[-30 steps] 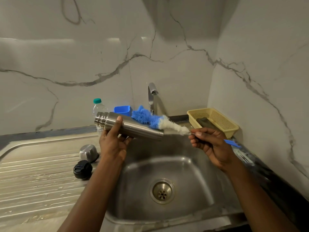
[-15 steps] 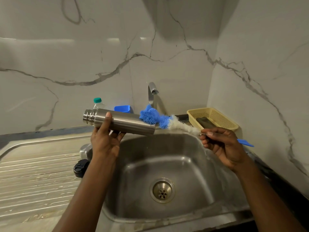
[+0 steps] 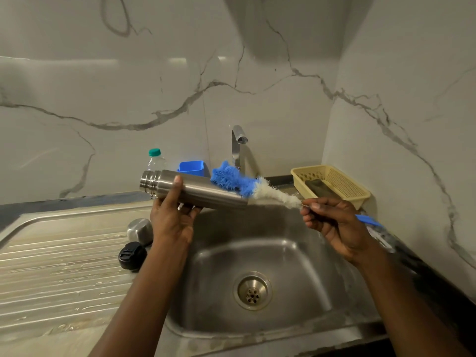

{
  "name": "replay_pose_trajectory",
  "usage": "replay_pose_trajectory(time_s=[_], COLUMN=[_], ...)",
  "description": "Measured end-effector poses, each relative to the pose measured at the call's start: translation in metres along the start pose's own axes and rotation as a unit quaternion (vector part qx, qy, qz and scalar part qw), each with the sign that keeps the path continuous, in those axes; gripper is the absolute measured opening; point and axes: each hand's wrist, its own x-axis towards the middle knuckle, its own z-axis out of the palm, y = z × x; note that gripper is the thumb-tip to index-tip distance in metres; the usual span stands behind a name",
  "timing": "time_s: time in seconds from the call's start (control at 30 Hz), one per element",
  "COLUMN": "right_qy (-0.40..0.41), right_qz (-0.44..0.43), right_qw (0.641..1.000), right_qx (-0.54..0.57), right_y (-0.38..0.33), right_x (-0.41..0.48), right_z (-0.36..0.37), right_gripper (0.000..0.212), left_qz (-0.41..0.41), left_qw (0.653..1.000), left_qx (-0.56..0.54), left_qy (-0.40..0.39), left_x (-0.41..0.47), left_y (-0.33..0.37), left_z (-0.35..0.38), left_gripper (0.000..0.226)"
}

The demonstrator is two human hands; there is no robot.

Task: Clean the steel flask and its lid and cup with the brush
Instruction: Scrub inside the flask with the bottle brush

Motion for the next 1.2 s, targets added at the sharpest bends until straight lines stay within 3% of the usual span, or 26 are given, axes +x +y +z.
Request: replay_pose_trajectory(time_s=[0.23,0.67,0.87,1.03,1.2], right_qy=[0.034,0.023,0.048,0.015,0.035], right_qz=[-0.019,0.007,-0.005,0.017,0.0], right_qw=[0.999,1.0,0.999,1.0,0.999], right_qx=[0.022,0.015,0.025,0.011,0.022], right_y=[-0.009,0.001,-0.012,0.003,-0.01], right_x=[-0.003,-0.001,-0.005,-0.001,-0.005], right_z=[-0.013,0.003,-0.007,0.013,0.001], right_gripper=[0.019,0.023,0.018,0.02,0.022], left_qz=[0.027,0.01,0.01,-0.017,-0.019], left_qw=[0.999,1.0,0.999,0.999,0.998], left_qx=[-0.035,0.008,-0.039,-0.033,-0.053], left_qy=[-0.007,-0.024,-0.017,-0.023,-0.029], left_x=[0.01,0.002,0.004,-0.004,0.001], left_y=[0.013,0.0,0.004,-0.005,0.0], left_z=[-0.009,-0.008,-0.016,-0.009,-0.014], left_gripper=[0.069,0.059,0.065,0.061,0.056])
